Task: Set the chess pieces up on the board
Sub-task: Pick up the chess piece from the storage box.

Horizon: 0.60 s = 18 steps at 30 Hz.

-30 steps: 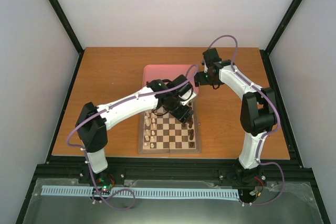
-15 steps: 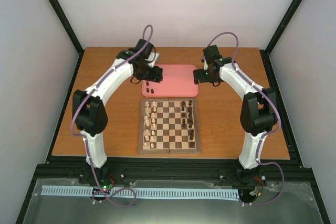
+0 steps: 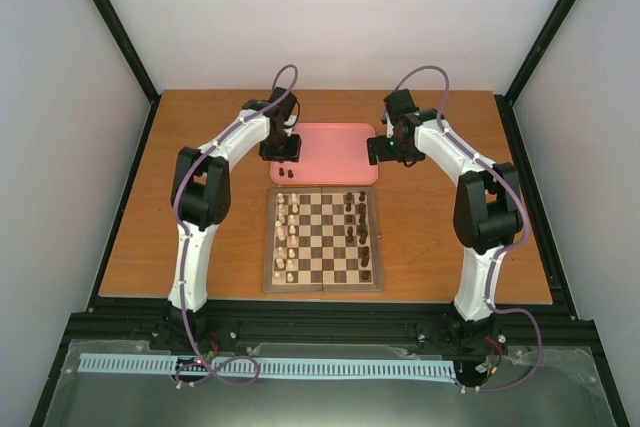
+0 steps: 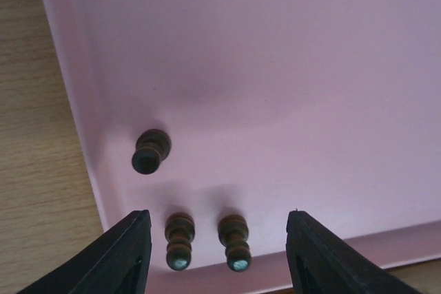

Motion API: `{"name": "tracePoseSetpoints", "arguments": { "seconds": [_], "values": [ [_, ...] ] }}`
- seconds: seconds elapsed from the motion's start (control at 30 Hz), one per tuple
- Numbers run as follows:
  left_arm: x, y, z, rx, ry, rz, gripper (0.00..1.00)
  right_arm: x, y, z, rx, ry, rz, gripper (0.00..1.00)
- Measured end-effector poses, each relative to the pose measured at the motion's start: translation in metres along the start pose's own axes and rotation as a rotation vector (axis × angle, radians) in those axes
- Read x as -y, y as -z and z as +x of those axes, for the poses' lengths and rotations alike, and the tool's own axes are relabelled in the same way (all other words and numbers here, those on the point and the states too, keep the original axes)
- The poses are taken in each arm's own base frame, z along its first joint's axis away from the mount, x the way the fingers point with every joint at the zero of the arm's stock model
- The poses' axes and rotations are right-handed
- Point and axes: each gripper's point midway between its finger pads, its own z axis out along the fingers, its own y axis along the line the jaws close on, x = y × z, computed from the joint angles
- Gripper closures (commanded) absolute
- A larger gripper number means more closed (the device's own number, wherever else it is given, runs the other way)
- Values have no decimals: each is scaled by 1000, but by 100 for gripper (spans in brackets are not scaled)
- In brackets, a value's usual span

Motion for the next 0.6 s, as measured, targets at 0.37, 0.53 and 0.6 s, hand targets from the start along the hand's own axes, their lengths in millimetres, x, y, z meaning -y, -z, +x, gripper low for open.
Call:
{"name": "tracePoseSetpoints", "arguments": {
  "seconds": [0.37, 0.53, 0.6],
  "values": [
    [-15, -3, -14, 24, 45, -50, 47, -3, -3, -5, -4, 1, -11, 0],
    [-22, -19, -11, -4, 60, -62, 51, -3, -9, -5, -19, 1, -9, 0],
    [-25, -24, -9, -16, 69, -67, 53, -3, -8, -6, -19, 1, -9, 0]
  ]
}}
